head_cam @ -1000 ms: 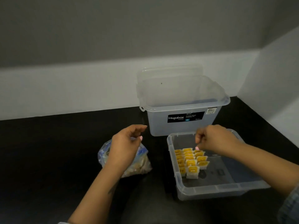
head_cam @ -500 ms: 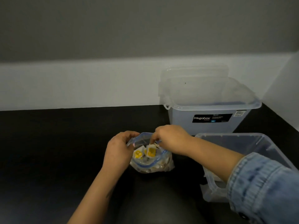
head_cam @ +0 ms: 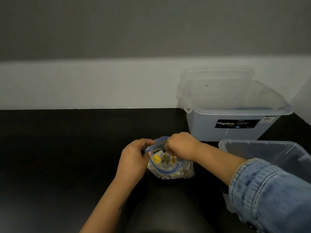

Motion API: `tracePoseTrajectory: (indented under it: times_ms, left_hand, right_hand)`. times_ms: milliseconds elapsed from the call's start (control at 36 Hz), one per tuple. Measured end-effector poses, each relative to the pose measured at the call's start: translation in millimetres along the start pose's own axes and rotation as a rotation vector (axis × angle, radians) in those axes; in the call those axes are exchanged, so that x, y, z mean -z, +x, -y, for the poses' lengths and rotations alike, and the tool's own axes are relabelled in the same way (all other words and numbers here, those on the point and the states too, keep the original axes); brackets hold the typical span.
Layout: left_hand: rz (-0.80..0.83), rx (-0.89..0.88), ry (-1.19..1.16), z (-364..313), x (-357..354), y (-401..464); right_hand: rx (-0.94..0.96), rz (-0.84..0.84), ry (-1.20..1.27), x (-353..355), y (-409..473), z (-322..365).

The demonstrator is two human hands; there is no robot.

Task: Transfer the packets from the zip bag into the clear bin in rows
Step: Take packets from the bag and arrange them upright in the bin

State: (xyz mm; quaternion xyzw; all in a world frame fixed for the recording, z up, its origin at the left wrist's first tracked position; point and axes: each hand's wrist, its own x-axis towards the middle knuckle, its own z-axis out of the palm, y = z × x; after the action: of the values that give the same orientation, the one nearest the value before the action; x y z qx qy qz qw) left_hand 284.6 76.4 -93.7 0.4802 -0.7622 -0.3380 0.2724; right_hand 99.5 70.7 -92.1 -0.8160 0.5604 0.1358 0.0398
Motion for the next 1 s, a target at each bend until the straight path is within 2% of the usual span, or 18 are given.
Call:
tracePoseTrajectory:
  times_ms: [111,278,472,667,722,778,917,1000]
  left_hand:
    - [0.008,0.004,-0.007,1,-2,3]
    - [0.030,0.076,-0.120,-1,-7,8]
    - [0.103,0.119,-0.278,-15,-17,13]
    - [0.054,0.135,-0.302,-17,-22,13]
    - [0.028,0.158,-0.316,-13,-20,12]
    - [0.003,0.176,-0.324,-8,-16,11]
    - [-0.026,0.207,-0.332,-1,-9,6]
    - [-0.031,0.210,-0.331,0,-7,3]
  right_hand:
    - [-0.089,-0.019,0.170,4,-2,-8]
    - [-0.231,-0.106,0.569,17,-14,-19]
    - [-0.238,-0.287,0.897,36,-31,-25]
    - [-0.254,-0.297,1.053,31,-29,-19]
    - [-0.274,-0.306,1.034,24,-26,-19]
    - [-0.282,-0.291,0.904,16,-23,-18]
    - [-0.124,-0.177,0.178,-2,-15,-10]
    - [-0.029,-0.094,-0.047,-5,-9,-3]
